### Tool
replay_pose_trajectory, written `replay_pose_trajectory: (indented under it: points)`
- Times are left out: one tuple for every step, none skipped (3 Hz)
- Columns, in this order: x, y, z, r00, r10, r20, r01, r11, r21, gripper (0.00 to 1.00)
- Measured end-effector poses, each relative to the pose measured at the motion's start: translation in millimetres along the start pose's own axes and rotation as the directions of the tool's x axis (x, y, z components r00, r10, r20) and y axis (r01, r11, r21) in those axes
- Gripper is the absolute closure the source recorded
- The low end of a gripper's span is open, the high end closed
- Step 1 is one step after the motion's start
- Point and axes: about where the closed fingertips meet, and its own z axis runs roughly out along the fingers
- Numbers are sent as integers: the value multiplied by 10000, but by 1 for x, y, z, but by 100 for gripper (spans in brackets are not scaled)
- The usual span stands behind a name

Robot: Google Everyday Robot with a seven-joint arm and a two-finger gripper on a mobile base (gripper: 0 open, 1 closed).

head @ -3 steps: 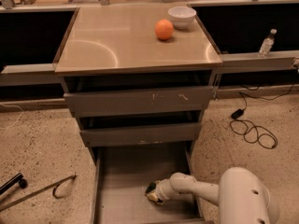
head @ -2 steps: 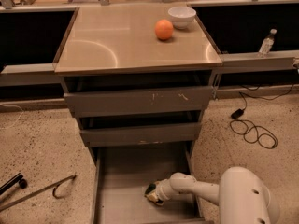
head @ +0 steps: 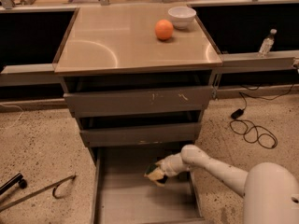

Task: Pick sponge from bottom drawer and place on counter

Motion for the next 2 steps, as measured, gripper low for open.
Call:
replay_pose_trajectory:
  points:
    - [-69,25,-58,9957,-904,209,921,9901,-1059,100]
    - [-69,25,-57,9957,-902,217,920,9903,-1045,100]
